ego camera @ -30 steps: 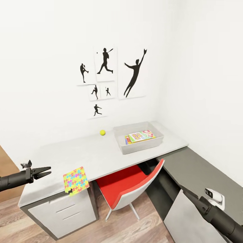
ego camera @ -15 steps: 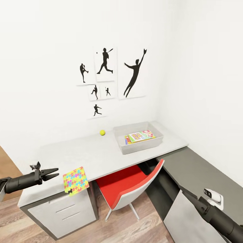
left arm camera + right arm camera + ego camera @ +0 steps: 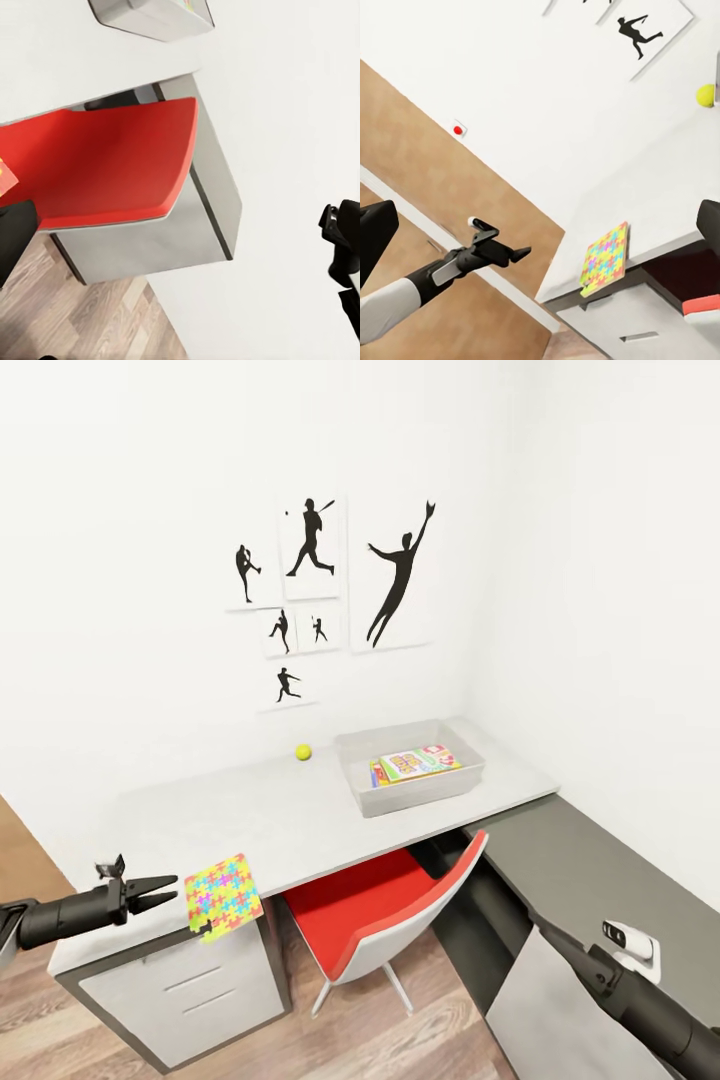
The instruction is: Put all the toys in the child's room - the three board games (two on the bed and one on the table), the two jigsaw puzzles on the table, and the tennis ball on the table - inside the toy box on the table in the child's room.
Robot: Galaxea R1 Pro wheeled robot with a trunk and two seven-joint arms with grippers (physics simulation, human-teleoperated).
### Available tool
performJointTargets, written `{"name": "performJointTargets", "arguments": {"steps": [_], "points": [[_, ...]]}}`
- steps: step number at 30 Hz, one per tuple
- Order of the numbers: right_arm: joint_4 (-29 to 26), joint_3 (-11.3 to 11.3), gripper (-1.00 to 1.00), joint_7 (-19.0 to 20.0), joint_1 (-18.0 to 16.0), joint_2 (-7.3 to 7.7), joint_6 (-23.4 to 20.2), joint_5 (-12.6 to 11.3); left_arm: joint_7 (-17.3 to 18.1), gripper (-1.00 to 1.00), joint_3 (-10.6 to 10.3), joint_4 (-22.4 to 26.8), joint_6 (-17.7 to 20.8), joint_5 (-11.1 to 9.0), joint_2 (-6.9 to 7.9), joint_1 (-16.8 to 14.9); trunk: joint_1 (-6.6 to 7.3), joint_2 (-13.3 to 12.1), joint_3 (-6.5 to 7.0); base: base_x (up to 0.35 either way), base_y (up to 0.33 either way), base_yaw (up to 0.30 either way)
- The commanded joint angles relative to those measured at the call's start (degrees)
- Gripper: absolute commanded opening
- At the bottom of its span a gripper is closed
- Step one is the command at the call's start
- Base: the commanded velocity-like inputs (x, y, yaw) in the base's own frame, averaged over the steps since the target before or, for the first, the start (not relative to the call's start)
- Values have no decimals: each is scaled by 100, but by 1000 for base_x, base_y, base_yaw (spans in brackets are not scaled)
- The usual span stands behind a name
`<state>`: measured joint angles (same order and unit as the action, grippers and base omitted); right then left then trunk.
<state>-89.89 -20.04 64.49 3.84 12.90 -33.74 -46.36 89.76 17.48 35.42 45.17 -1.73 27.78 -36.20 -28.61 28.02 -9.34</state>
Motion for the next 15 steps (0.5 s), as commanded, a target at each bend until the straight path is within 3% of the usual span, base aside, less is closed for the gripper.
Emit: {"name": "performJointTargets", "arguments": {"steps": [1, 8, 15], "points": [[-3, 1, 100, -10, 0, 2, -55, -39, 24, 100, 1, 0, 79, 7, 0, 13, -25, 51, -28, 0, 0, 0], [5, -3, 100, -11, -2, 2, -98, -39, 24, 100, 15, 0, 283, 20, -31, 48, -179, 332, -153, -7, 1, 0], [0, -8, 100, -12, -2, 2, -105, -39, 24, 100, 18, 0, 357, 16, -54, 51, -333, 613, -279, -145, 57, 0]]}}
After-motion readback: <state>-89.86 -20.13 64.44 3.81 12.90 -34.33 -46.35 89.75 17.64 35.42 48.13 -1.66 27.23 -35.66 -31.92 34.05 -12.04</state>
